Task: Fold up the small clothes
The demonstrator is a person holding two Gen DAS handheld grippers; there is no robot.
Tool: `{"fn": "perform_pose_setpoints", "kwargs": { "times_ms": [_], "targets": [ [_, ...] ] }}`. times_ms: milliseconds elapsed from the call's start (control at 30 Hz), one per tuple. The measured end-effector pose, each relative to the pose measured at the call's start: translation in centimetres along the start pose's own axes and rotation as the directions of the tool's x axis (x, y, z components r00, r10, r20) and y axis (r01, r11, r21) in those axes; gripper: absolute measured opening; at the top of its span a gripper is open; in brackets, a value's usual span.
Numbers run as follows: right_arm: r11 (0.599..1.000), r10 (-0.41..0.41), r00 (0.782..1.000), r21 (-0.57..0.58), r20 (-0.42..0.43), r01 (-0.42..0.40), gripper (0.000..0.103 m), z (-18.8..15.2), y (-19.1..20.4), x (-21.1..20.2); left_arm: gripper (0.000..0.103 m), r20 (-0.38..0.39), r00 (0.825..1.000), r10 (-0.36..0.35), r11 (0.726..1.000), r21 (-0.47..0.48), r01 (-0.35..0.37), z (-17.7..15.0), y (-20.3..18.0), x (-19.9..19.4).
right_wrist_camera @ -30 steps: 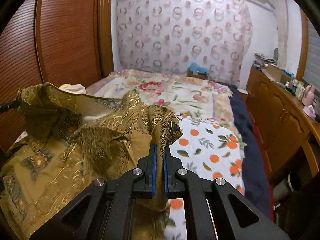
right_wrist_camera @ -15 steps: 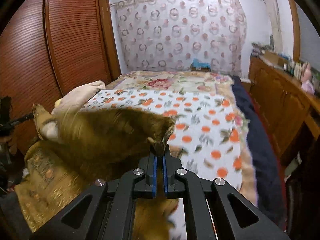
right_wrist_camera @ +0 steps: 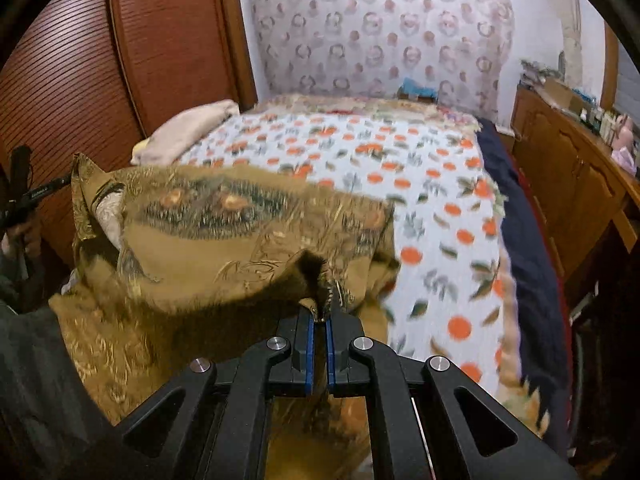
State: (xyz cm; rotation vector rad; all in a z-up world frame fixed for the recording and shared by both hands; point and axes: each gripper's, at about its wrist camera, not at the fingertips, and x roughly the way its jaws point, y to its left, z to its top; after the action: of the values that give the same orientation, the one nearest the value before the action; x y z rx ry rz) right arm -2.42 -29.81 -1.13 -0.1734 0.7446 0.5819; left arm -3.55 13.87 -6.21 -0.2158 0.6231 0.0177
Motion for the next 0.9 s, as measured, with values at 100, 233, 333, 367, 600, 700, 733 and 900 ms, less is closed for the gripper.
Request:
{"fn": "perform_pose_setpoints", "kwargs": {
  "times_ms": [100, 233, 333, 367, 600, 700, 733, 900],
  "targets": [
    [1.0, -0.006, 0.999, 0.007, -0.042, 0.006, 0.004, -0.6, 0.1, 1.0, 0.005, -0.037, 0.999, 0.011, 1.0, -0.008, -0.012, -1.5, 0.5, 1.1],
    [1.0, -0.024, 0.998, 0.012, -0.057, 0.025, 0.004, -0.3, -0.2, 1.3, 0.005, -0.064, 0.998, 0.016, 1.0, 0.006, -0.016, -2.2, 0.5, 1.6],
    [0.998, -0.06, 0.997, -0.018, -0.053, 0.059, 0.014, 0.4, 0.1, 0.9, 0.02, -0.082, 0.996, 0.047, 0.999, 0.032, -0.044, -2.1, 0.5, 1.8],
    [0.996, -0.081, 0.995, -0.027, -0.053, 0.08, 0.024, 0.8, 0.0, 0.7, 0.032, -0.078, 0.995, 0.07, 0.997, 0.047, -0.067, -2.0, 0.5, 1.6],
    [0.983, -0.167, 0.986, -0.077, -0.023, 0.165, 0.051, 2.0, -0.8, -1.3, 0.081, -0.026, 0.997, 0.077, 0.996, 0.038, -0.076, -0.3, 1.6, 0.5],
    [0.974, -0.212, 0.977, -0.083, -0.004, 0.211, 0.052, 2.6, -1.3, -2.4, 0.081, -0.007, 0.997, 0.081, 0.996, 0.041, -0.081, 1.0, 1.8, 0.4],
    [0.97, -0.229, 0.974, -0.084, 0.001, 0.228, 0.052, 2.8, -1.5, -2.6, 0.081, -0.001, 0.996, 0.086, 0.995, 0.051, -0.086, 1.5, 1.7, 0.6],
    [0.962, -0.262, 0.964, -0.066, 0.042, 0.265, 0.052, 4.2, -2.3, -3.4, 0.081, 0.021, 0.996, 0.087, 0.991, 0.104, -0.088, 4.1, 0.9, 1.5]
  ]
}}
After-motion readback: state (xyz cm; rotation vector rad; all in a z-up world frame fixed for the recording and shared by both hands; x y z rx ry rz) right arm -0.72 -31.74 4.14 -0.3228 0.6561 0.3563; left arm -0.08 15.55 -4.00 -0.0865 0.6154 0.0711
